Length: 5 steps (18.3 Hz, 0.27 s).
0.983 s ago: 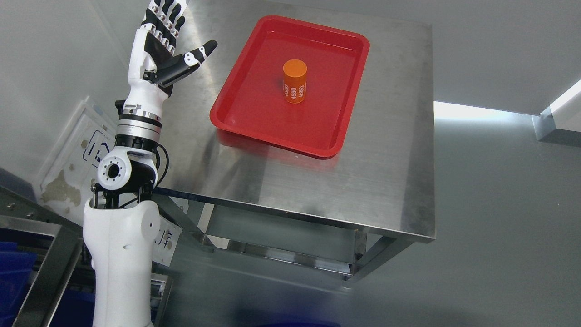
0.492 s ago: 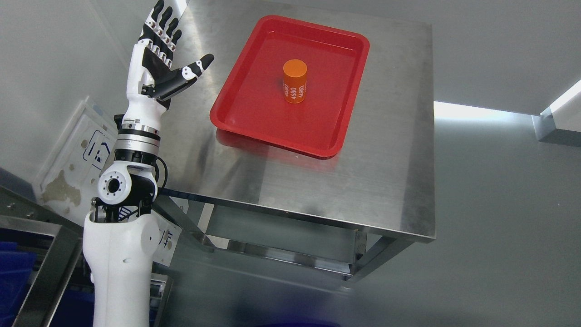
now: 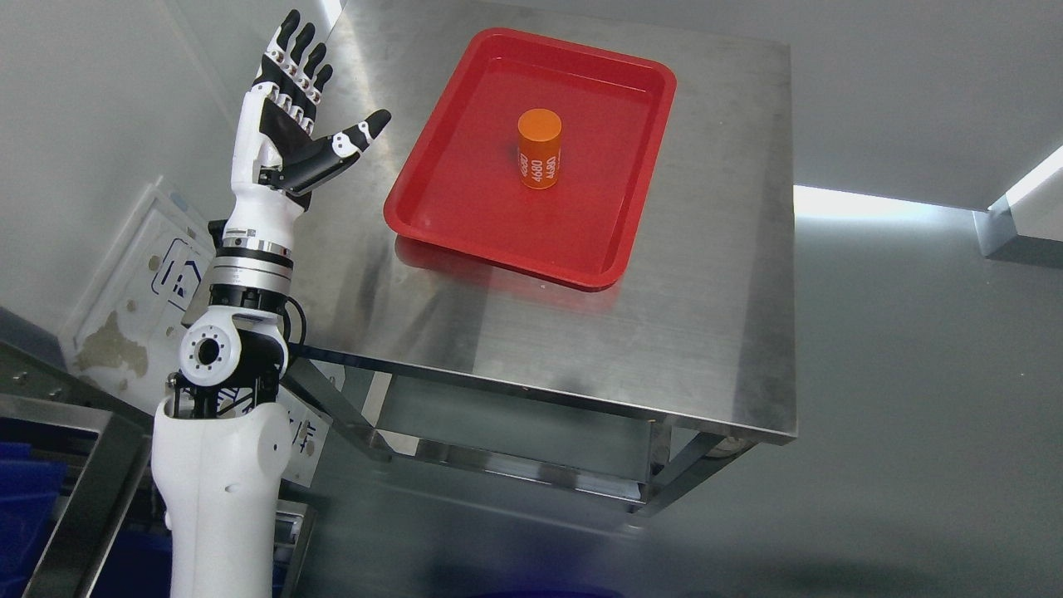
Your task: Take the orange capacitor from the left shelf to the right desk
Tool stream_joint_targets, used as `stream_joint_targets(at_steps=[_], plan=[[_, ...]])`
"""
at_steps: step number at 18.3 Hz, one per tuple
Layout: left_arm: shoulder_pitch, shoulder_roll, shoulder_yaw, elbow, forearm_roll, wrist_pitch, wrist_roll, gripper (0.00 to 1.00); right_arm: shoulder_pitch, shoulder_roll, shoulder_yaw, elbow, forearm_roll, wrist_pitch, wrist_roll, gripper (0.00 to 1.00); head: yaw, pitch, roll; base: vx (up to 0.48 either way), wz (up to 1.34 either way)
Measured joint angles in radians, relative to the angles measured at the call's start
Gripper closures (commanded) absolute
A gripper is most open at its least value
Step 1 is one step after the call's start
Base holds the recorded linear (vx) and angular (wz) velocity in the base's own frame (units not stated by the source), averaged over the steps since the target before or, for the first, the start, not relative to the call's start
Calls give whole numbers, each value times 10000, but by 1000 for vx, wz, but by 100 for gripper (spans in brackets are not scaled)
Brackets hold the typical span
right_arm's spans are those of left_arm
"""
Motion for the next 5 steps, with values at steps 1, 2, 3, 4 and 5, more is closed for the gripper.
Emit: stream_joint_targets(at_steps=[1, 2, 3, 4, 5], plan=[[102, 0, 3, -12, 0, -160, -11, 0, 0, 0, 0, 0, 0, 0, 0, 0, 0, 0, 0, 0, 0], [185, 0, 7, -17, 0, -269, -32, 0, 0, 0, 0, 0, 0, 0, 0, 0, 0, 0, 0, 0, 0], [262, 0, 12, -25, 0, -333, -42, 0, 0, 0, 0, 0, 0, 0, 0, 0, 0, 0, 0, 0, 0], [320, 0, 24, -31, 0, -416, -46, 0, 0, 0, 0, 0, 0, 0, 0, 0, 0, 0, 0, 0, 0], [381, 0, 31, -36, -3, -466, -46, 0, 0, 0, 0, 0, 0, 0, 0, 0, 0, 0, 0, 0, 0]])
